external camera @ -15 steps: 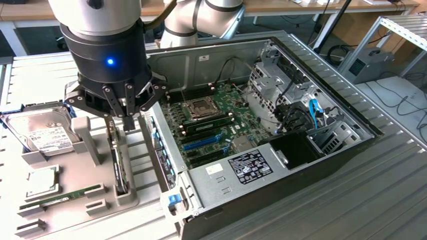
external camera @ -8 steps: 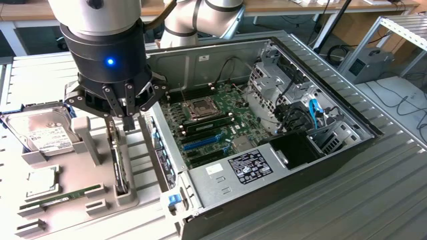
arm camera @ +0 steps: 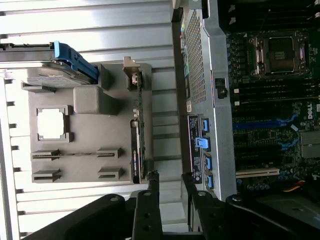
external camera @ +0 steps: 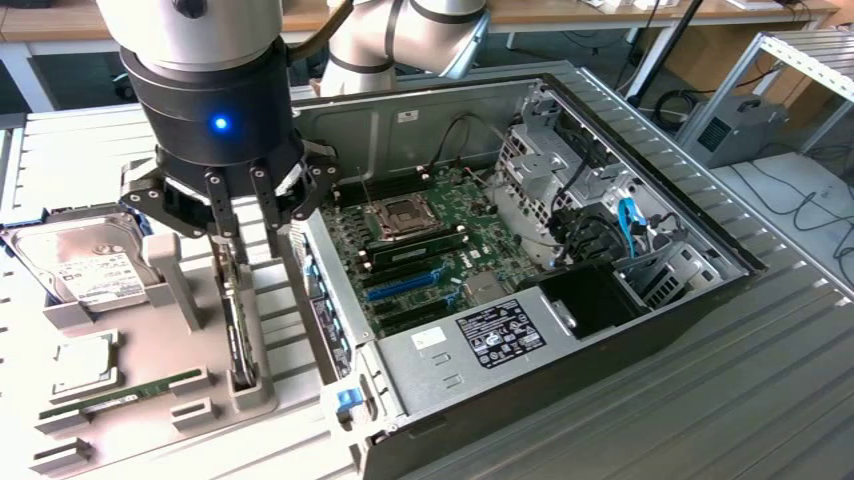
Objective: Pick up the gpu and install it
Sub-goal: 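Pick up the gpu and move the gpu toward the slot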
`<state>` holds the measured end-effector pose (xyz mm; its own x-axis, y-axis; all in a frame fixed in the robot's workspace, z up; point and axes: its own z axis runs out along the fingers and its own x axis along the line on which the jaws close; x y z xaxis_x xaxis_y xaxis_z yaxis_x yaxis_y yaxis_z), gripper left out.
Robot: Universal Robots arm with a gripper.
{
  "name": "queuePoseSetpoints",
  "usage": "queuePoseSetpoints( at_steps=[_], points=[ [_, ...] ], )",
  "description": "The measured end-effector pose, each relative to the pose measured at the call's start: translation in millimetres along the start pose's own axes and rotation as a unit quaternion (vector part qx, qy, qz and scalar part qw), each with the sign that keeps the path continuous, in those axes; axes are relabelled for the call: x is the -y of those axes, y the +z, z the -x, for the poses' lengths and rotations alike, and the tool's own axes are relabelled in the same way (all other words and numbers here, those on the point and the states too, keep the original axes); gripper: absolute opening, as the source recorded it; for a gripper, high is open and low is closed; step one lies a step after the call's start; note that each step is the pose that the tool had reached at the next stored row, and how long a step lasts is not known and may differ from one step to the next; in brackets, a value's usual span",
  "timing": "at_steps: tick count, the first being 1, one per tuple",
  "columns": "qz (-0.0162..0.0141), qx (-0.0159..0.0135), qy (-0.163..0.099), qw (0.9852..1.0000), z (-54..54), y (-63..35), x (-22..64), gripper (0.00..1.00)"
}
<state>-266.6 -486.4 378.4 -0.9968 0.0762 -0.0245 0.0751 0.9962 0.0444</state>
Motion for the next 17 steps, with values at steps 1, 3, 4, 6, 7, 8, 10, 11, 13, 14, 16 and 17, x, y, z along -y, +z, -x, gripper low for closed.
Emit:
queuePoseSetpoints(
  at_steps=[1, 3, 4, 6, 7, 8, 10, 11, 13, 14, 16, 17],
  points=[
    [0.0, 0.0, 0.0, 1.0, 0.0, 0.0, 0.0, 0.36],
    [0.0, 0.0, 0.0, 1.0, 0.0, 0.0, 0.0, 0.42],
    [0.0, 0.0, 0.0, 1.0, 0.0, 0.0, 0.0, 0.42],
    [0.0, 0.0, 0.0, 1.0, 0.0, 0.0, 0.0, 0.42],
    [0.0, 0.0, 0.0, 1.0, 0.0, 0.0, 0.0, 0.42],
    [0.0, 0.0, 0.0, 1.0, 0.0, 0.0, 0.0, 0.42],
    [0.0, 0.0, 0.0, 1.0, 0.0, 0.0, 0.0, 0.42],
    [0.0, 0.0, 0.0, 1.0, -0.1, 0.0, 0.0, 0.42],
    [0.0, 0.0, 0.0, 1.0, -0.6, 0.2, 0.0, 0.42],
    [0.0, 0.0, 0.0, 1.0, -1.2, 0.6, 0.1, 0.42],
    [-0.0001, 0.0, 0.0, 1.0, -1.7, 1.3, 0.2, 0.42],
    [0.0, 0.0, 0.0, 1.0, -2.2, 2.1, 0.3, 0.42]
  ],
)
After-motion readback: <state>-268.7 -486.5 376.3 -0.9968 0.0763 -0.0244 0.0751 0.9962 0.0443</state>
